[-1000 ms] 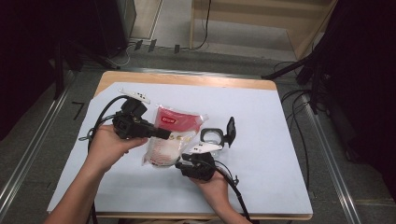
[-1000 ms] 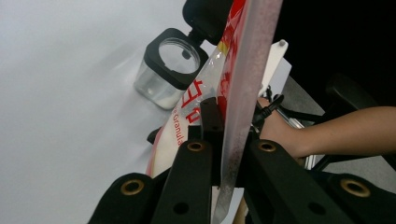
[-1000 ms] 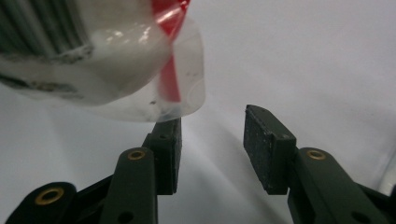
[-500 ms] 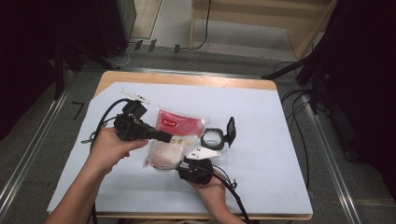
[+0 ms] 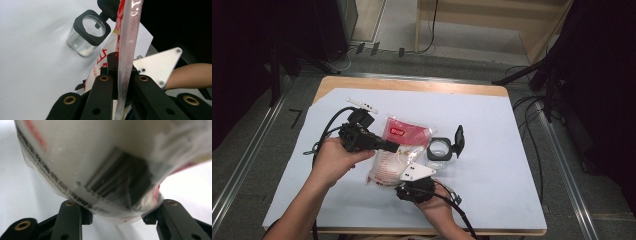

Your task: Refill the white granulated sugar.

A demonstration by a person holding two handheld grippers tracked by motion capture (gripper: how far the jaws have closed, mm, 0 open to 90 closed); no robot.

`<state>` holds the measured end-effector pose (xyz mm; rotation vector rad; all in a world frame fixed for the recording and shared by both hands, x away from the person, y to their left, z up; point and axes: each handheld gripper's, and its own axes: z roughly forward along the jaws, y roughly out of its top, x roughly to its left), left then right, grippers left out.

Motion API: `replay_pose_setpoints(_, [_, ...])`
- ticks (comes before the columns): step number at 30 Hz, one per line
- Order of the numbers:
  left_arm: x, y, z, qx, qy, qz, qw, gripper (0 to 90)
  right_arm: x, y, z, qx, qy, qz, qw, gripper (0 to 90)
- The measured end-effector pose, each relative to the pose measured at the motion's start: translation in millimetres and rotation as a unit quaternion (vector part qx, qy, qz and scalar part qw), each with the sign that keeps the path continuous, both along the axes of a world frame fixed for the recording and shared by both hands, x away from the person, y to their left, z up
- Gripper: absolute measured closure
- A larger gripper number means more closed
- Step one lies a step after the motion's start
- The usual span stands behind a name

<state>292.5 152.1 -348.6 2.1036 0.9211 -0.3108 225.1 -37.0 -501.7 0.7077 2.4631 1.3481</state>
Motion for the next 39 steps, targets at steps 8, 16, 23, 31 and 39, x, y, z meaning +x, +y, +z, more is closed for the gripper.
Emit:
replay_pose_setpoints(8, [-0.7, -6.1, -3.6, -0.007, -0.023, -0.003, 0.9997, 88.6, -4.4, 4.5, 5.1, -0.002, 0.01, 0.017, 0.9998, 54.5])
replay_pose_setpoints(16, [-3.5, -8.5, -5.2, -0.009, -0.086, -0.026, 0.9959, 85.4, -2.6, 2.9, 12.7, 0.02, 0.031, 0.034, 0.9987, 54.4])
replay_pose_setpoints(23, [-3.5, -11.4, -10.3, -0.016, -0.1, -0.03, 0.9944, 83.6, -3.7, 4.3, 16.6, 0.035, 0.054, 0.043, 0.997, 54.1])
replay_pose_setpoints(31, [0.7, -16.7, -20.7, -0.028, -0.066, -0.015, 0.9973, 79.1, -8.4, 6.6, 25.9, 0.054, 0.07, 0.057, 0.9944, 57.0])
replay_pose_setpoints(39, [3.5, -24.7, -22.8, -0.009, -0.031, 0.005, 0.9995, 81.0, -8.3, 8.3, 24.1, 0.05, 0.083, 0.047, 0.9942, 56.2])
